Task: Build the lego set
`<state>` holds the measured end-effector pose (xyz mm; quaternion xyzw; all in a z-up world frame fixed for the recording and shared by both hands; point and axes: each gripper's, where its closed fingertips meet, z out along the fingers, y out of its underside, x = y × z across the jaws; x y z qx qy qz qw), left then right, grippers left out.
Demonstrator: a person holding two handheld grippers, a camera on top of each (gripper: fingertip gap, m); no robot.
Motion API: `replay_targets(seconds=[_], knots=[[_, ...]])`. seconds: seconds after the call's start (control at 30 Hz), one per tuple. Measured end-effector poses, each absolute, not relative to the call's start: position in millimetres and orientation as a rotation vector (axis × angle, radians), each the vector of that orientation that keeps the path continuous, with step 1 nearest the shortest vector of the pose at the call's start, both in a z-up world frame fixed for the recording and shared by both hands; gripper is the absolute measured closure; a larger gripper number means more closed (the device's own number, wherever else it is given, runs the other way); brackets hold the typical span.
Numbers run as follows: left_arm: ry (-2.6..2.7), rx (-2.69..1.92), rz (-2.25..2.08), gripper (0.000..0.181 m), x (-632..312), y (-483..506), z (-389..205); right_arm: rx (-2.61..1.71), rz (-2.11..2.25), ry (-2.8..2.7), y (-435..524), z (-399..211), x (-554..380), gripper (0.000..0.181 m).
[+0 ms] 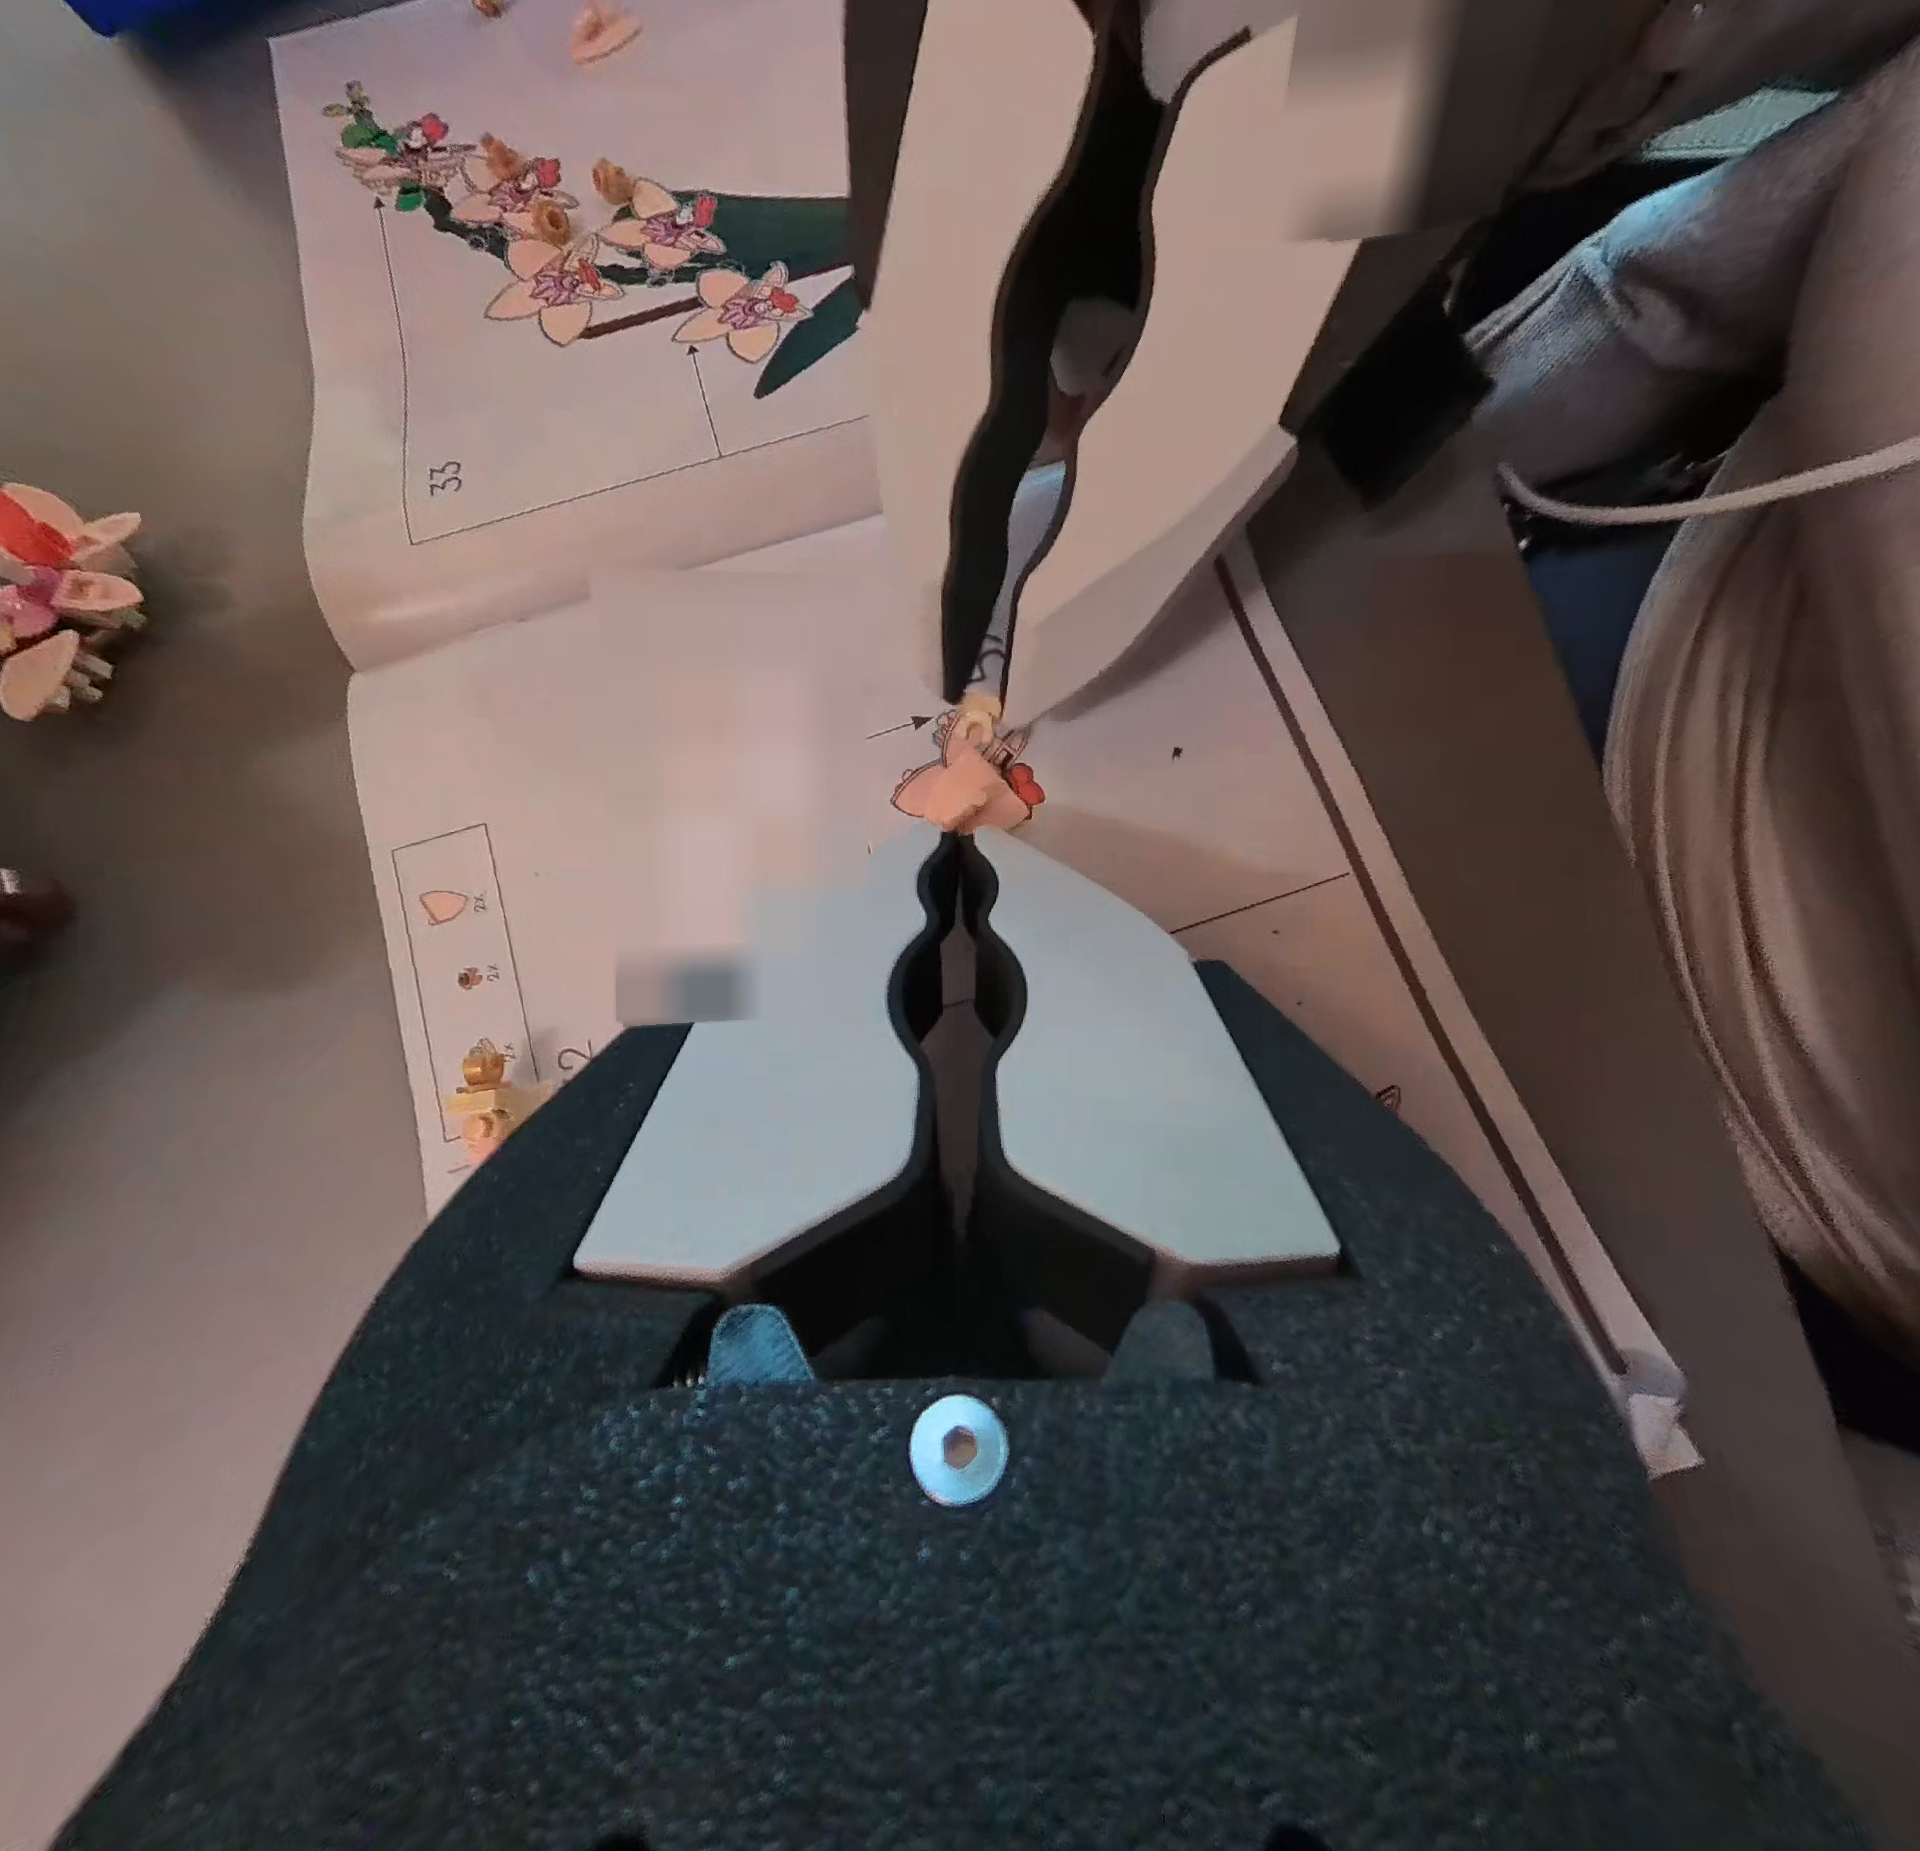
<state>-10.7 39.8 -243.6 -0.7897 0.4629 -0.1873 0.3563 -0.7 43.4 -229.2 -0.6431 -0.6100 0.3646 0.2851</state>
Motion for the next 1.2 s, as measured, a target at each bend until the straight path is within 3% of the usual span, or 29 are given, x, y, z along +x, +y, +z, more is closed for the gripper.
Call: replay_targets(seconds=[0.03,0.23,0.4,0.7,1.2], knots=[[1.177,-2.06,-0.492,0.181,-10.8,39.8,-243.7,-1.742,0.975,-1.625,42.9,-229.9,-1.0,0.175],[1.011,-2.178,-0.508,0.178,-14.4,40.7,-242.6,-1.836,0.887,-1.541,39.6,-235.4,-2.1,0.175],[1.219,-1.975,-0.418,0.167,-12.9,43.5,-228.7,-1.85,0.91,-1.478,41.0,-232.2,-2.1,0.175],[1.55,-1.85,-0.48,0.176,-4.9,39.9,-241.8,-1.858,0.874,-1.44,39.2,-232.0,-2.5,0.175],[1.264,-2.041,-0.6,0.178,-3.5,30.4,-243.0,-1.773,0.864,-1.552,32.7,-232.7,-2.2,0.175]])
